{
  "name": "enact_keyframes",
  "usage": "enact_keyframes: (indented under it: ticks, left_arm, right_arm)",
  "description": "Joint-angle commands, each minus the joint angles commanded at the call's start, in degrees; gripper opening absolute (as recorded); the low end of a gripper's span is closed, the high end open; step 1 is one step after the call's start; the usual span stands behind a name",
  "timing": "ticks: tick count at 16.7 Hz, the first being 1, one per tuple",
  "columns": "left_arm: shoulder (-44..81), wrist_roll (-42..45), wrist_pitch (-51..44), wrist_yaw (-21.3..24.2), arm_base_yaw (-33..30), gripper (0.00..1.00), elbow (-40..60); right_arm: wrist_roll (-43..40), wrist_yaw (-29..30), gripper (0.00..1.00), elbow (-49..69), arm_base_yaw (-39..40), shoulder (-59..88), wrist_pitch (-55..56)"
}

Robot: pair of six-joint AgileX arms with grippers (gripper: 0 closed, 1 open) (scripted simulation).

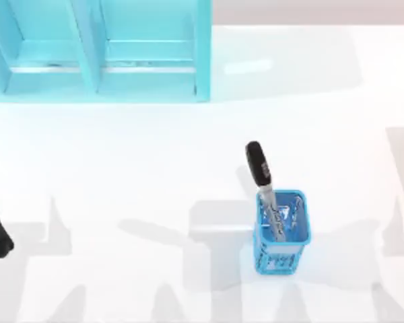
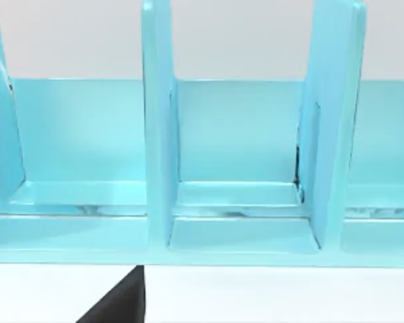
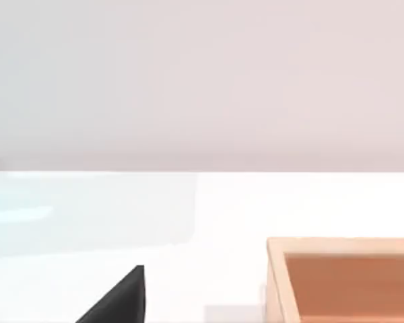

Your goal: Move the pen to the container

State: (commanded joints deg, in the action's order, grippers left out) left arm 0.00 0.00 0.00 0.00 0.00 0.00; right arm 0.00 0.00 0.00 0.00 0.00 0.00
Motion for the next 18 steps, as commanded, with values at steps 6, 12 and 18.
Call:
enact_keyframes:
  ticks: [6, 12, 18]
  left_arm:
    - [0.0, 0.0, 0.0, 0.0, 0.0, 1.00, 0.0]
    - [0.0, 0.0, 0.0, 0.0, 0.0, 1.00, 0.0]
    - [0.0, 0.0, 0.0, 0.0, 0.0, 1.00, 0.0]
  right_arm:
    - [-0.9, -3.4, 1.00, 2.8, 2.8, 6.4, 0.2]
    - [-2.6, -13.8, 1.00, 12.3, 11.5, 31.7, 1.8]
    - [-4.2, -24.1, 1.00, 21.4, 20.0, 56.5, 3.4]
